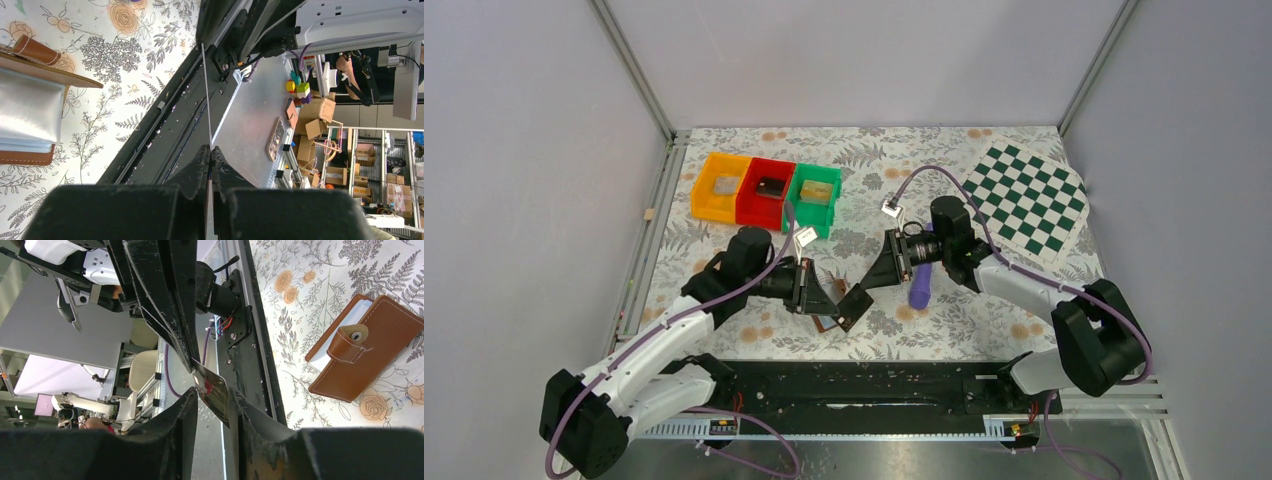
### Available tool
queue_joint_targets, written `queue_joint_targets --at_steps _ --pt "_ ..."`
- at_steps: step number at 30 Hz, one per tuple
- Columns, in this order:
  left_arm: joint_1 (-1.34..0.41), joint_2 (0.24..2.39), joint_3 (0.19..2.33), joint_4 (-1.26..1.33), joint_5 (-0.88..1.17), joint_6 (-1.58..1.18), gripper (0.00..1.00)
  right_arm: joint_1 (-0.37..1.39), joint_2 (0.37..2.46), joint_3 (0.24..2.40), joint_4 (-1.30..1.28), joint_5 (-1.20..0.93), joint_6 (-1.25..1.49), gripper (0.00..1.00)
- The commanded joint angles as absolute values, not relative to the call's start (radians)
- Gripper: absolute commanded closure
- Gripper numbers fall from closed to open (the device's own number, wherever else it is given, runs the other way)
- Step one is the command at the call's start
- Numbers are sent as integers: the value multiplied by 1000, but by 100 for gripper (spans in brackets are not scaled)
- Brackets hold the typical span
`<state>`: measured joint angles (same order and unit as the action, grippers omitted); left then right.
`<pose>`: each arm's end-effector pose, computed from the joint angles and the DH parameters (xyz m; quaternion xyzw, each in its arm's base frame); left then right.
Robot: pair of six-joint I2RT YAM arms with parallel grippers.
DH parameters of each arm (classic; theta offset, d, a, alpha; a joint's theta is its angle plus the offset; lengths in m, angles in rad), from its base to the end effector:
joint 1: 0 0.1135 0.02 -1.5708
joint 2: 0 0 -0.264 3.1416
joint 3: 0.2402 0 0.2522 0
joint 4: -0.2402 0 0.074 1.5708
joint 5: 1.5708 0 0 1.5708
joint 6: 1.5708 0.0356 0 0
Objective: Take the credit cards out of the card holder
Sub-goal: Place the credit card in the storage box.
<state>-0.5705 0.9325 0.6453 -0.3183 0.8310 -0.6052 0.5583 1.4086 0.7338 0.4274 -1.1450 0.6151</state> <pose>0.1501 -0.1275 0.2579 0.1733 0.8135 -0.5330 0.1551 0.2306 0.1822 0.2461 -0.3139 0.6723 0.6419 0.1935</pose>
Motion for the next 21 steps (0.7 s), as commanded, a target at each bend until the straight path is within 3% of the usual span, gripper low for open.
queue_joint_targets --at_steps 1,5,9,11,15,16,19,21 --pt "-561 935 706 -228 859 -580 100 574 1421 787 345 -1161 561 63" --pt "-561 943 709 -231 865 -575 100 574 1427 798 310 -1149 535 49" --pt "-561 953 707 -238 858 -571 100 574 1421 800 298 -1147 528 49" --pt "-561 959 710 -243 857 -567 100 574 1417 800 292 -1152 518 59" --pt "-560 963 723 -266 816 -565 100 574 1406 776 356 -1159 556 99" --pt "-558 963 732 -281 782 -566 98 574 1401 763 393 -1155 589 100" --pt "-525 937 746 -329 657 -593 71 572 1378 726 540 -1095 739 100" --pt "-490 897 707 -267 634 -650 60 571 1361 707 611 -1014 840 100"
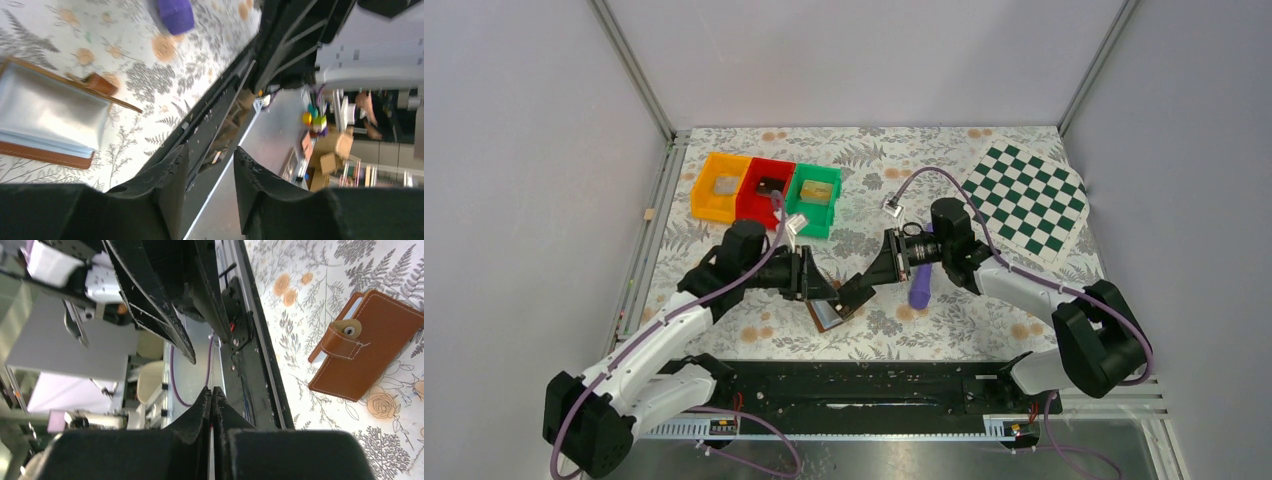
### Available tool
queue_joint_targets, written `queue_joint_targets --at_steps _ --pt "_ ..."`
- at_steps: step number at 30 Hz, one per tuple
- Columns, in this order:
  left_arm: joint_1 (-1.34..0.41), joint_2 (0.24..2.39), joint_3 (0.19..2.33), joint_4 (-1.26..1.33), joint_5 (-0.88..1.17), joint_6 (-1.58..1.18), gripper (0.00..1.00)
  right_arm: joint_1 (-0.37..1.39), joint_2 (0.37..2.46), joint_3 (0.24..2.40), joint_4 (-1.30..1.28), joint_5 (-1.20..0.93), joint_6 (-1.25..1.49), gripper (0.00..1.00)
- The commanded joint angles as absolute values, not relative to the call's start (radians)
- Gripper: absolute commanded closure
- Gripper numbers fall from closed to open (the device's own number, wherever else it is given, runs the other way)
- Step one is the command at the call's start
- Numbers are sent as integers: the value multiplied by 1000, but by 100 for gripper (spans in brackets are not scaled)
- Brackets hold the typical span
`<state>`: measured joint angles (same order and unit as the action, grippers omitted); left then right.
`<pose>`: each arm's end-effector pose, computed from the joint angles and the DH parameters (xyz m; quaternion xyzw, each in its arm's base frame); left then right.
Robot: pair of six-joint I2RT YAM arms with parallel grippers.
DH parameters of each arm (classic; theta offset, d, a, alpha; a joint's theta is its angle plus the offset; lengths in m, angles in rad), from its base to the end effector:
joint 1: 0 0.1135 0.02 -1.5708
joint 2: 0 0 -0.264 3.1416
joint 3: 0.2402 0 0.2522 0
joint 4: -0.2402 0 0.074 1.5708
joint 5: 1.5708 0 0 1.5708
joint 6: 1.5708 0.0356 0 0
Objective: Take the credit cards out of the card holder
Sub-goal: Place the credit card in the storage box.
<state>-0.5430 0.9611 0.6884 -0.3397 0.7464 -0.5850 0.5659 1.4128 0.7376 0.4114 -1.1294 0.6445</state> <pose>0.1612 -0.1255 0.2642 0.1507 0.8296 -0.5029 0.1899 0.2303 0.1844 0.2447 -0.2988 0.6830 0.6416 0.1806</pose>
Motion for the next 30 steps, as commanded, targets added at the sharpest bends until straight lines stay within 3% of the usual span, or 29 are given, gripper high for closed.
queue_joint_targets --at_steps 1,6,12,17,23,30 --pt "-465 876 678 -204 650 -686 57 572 1351 696 653 -964 889 100" --pt "-437 807 589 -17 623 -805 54 572 1318 622 874 -805 1093 100" --pt "-437 825 563 110 649 -878 55 573 1298 594 935 -732 1151 100" --pt "-437 842 568 128 656 -889 64 572 1302 577 952 -707 1165 100" --pt "-432 827 549 144 620 -915 67 572 1317 549 987 -665 1183 100" --pt "-418 854 539 192 621 -948 100 572 1343 541 1009 -651 1198 100"
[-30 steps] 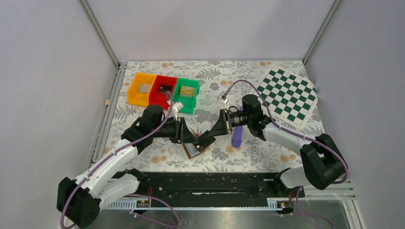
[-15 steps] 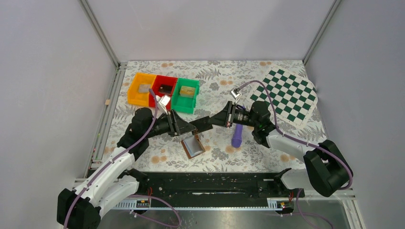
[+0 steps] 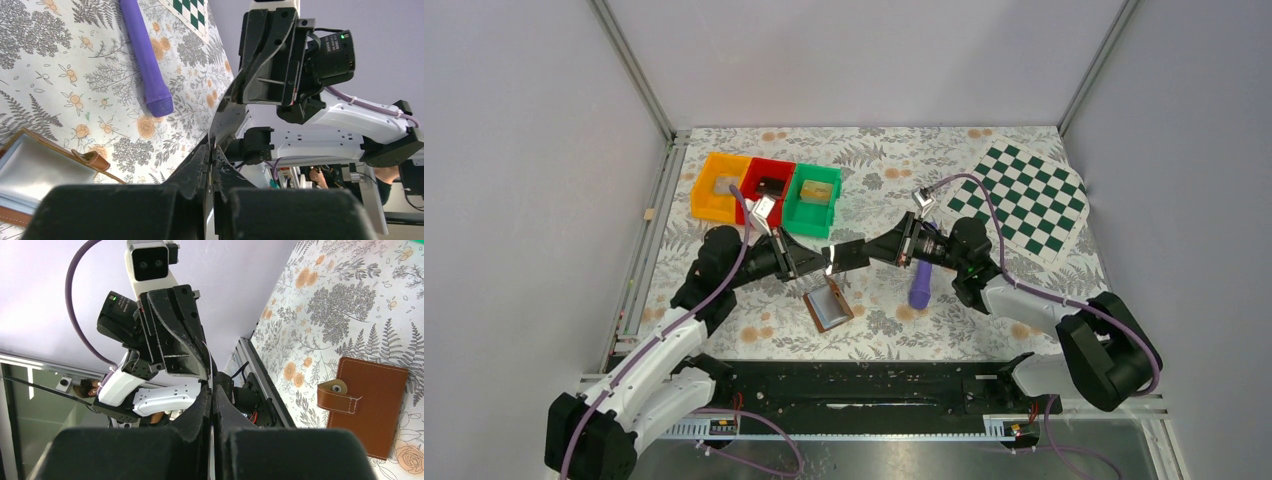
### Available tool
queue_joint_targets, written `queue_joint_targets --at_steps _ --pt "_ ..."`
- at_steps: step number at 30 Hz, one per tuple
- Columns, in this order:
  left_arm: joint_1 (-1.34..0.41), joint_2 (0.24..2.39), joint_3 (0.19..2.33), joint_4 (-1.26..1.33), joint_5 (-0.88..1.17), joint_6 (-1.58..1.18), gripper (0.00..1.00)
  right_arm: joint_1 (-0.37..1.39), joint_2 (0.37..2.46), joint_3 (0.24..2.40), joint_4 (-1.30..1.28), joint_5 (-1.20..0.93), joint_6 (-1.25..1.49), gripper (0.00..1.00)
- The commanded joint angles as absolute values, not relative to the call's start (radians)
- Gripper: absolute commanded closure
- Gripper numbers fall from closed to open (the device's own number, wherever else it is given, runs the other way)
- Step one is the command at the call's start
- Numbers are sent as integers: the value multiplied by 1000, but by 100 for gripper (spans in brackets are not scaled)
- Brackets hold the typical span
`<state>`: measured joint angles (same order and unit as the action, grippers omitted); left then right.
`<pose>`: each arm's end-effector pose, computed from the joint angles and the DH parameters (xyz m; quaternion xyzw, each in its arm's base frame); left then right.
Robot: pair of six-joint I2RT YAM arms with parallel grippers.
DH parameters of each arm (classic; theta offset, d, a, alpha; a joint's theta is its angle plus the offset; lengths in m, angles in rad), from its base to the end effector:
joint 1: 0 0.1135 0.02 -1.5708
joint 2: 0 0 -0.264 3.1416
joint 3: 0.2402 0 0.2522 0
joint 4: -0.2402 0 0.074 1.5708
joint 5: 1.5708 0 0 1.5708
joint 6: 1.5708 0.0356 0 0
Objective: Take the credit cards out of the card holder
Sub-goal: Place the credit card in the storage box.
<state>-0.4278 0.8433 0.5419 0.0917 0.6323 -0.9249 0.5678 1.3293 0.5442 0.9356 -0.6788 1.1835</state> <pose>0.1702 -0.1007 0.2739 0.0079 0.7641 -0.5628 0.3151 0.2182 0.1657 0.2544 -0.0543 0.6623 0.6881 0.2913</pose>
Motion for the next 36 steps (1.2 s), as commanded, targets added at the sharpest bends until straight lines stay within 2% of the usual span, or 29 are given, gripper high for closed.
queue_joint_targets --at_steps 1,2,4,8,10,11,12,20,24,36 --pt "-413 857 539 194 619 -950 100 573 1344 539 1010 -649 1198 100" --pt "-404 859 544 184 617 -948 100 573 1344 537 1007 -648 1198 100" --pt "-365 865 578 106 604 -911 100 572 1340 536 996 -649 1191 87" --pt "-241 898 716 -75 601 -654 100 572 1299 537 925 -647 1151 41" --pt "-186 944 831 -221 551 -529 100 572 1267 552 842 -658 1118 14" --pt "-159 983 894 -297 533 -477 100 571 1248 563 790 -672 1082 4" --pt "-129 1027 988 -370 524 -434 100 570 1227 575 700 -677 1049 1" --pt "71 1349 1323 -625 594 -263 100 561 1084 637 295 -644 819 1" --pt "105 1516 1504 -759 558 -164 100 560 1082 640 229 -662 781 1" --pt "124 1958 1920 -913 558 -40 100 558 1150 740 9 -690 642 1"
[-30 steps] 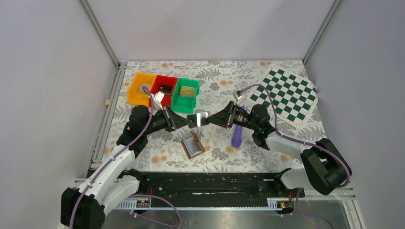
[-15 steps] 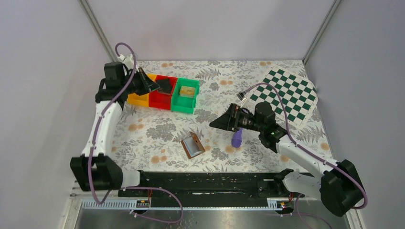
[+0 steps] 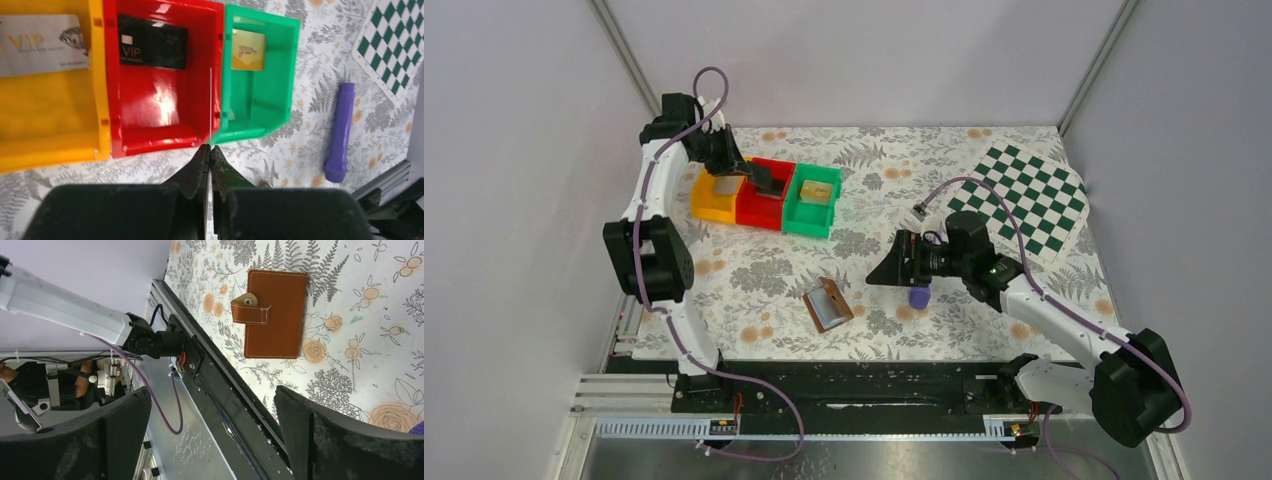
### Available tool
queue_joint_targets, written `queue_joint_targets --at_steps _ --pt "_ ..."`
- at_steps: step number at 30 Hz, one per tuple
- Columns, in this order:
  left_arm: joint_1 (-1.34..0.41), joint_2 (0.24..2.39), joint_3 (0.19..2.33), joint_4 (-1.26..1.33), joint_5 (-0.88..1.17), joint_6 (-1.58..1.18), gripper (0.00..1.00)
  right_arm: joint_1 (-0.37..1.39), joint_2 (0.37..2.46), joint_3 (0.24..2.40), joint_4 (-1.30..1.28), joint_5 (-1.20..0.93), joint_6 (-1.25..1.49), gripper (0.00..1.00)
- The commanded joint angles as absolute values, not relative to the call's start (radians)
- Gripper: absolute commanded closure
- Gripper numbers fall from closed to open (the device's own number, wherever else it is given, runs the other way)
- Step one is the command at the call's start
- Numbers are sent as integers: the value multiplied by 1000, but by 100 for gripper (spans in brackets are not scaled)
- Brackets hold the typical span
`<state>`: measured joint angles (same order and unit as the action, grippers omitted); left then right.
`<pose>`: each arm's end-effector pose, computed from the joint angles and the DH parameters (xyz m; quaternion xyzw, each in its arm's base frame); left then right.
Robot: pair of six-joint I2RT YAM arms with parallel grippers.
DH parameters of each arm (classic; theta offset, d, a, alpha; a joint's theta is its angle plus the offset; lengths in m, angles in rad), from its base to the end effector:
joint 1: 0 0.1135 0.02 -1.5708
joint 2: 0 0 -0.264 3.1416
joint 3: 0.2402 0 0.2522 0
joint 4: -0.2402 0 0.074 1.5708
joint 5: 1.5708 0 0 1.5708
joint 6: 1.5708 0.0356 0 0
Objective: Take the credit cards out of the card holder
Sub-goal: Place the credit card in the storage box.
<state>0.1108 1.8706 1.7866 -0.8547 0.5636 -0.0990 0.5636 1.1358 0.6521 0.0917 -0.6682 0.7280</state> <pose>0.4082 0.0263 0.3210 -0.0096 0.9170 -0.2626 0.3001 0.1976 0.1510 0.2532 -0.1172 0.7976 0.5337 0.2553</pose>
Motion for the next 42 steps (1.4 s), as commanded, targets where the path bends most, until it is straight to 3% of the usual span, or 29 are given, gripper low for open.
queue_joint_targets --at_steps 1,7,12,42 --pt "124 1990 1955 -927 550 -39 100 557 1155 759 -46 -686 623 1" --pt "124 2169 2176 -996 545 -20 100 552 1196 851 -151 -669 565 1" --pt "123 2250 2237 -994 562 -22 100 546 1252 903 -159 -688 564 1" --pt "71 2338 2240 -837 499 -12 100 518 1340 968 -165 -697 563 1"
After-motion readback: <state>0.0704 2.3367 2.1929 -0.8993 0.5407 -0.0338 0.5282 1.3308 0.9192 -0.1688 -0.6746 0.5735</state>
